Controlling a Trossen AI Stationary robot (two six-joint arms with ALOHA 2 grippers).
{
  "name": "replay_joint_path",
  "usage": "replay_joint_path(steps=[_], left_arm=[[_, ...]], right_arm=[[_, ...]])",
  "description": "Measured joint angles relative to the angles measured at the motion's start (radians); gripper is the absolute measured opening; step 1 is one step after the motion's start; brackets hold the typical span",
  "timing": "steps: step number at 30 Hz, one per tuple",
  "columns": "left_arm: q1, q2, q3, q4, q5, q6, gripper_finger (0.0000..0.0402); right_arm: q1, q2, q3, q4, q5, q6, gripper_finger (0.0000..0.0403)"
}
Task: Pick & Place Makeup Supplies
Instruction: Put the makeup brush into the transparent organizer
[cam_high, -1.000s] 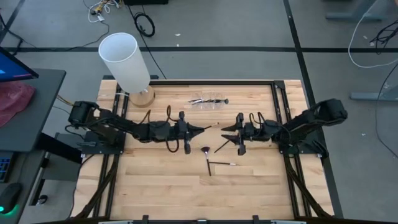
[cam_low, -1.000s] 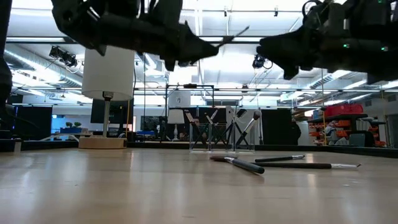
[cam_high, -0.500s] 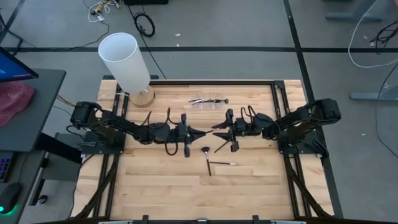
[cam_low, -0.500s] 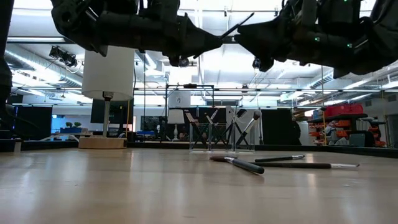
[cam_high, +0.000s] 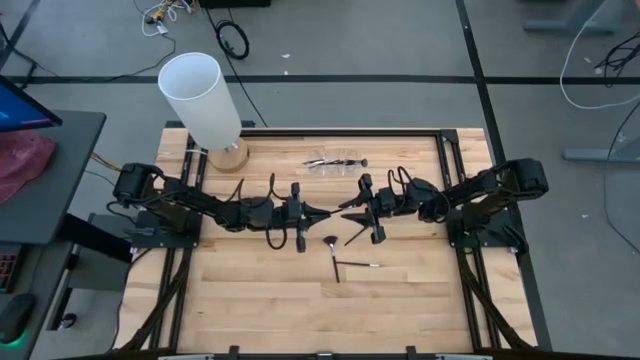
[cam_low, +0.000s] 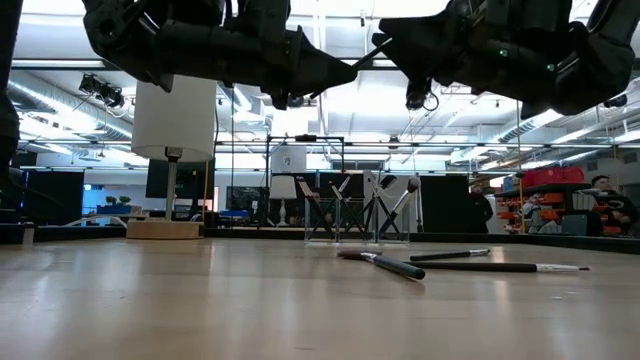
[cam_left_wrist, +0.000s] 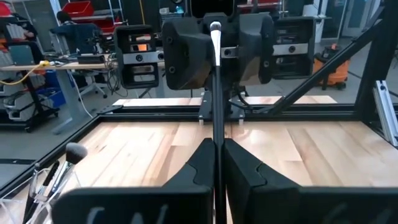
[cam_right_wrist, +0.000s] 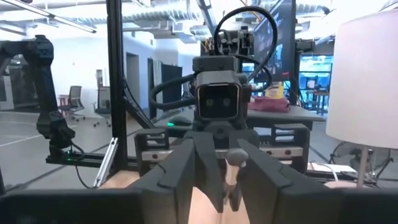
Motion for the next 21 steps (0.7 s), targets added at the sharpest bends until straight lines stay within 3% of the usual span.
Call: replay_joint_path(steps=[15, 21], left_arm=[[-0.001, 0.0, 0.0, 0.002, -0.006, 0.0, 0.0026], [-0.001, 0.0, 0.0, -0.008, -0.005, 0.0, 0.0056]], right_arm=[[0.0, 0.0, 0.0, -0.022, 0.007, -0.033, 0.0015], [0.0, 0.0, 0.0, -0.039, 0.003, -0.03, 0.0013]])
